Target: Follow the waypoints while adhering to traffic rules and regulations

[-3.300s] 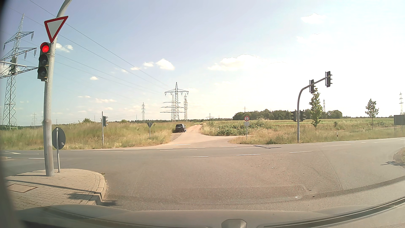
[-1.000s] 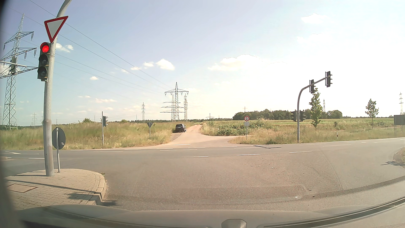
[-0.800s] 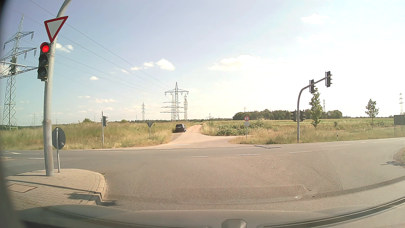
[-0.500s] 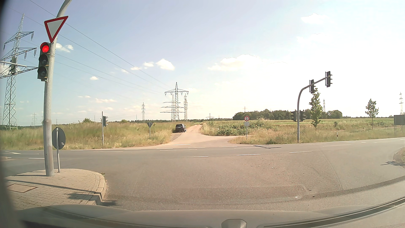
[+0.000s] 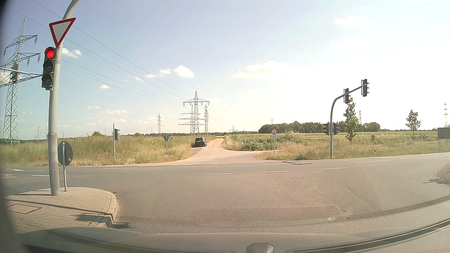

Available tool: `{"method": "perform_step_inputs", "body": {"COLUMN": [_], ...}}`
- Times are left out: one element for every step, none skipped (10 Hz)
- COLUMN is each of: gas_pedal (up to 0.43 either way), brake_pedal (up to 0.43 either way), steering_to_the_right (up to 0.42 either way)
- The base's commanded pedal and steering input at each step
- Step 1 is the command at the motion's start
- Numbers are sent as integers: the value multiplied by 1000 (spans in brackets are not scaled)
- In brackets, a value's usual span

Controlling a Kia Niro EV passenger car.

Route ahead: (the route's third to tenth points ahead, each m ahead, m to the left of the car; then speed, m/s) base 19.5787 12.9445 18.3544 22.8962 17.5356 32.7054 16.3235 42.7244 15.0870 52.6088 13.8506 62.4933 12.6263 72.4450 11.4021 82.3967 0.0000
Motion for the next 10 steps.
{"method": "perform_step_inputs", "body": {"gas_pedal": [0, 0, 0, 0, 0, 0, 0, 0, 0, 0], "brake_pedal": [415, 415, 415, 415, 415, 415, 415, 415, 415, 415], "steering_to_the_right": [-20, -20, -19, -20, -20, -20, -19, -19, -20, -20]}}
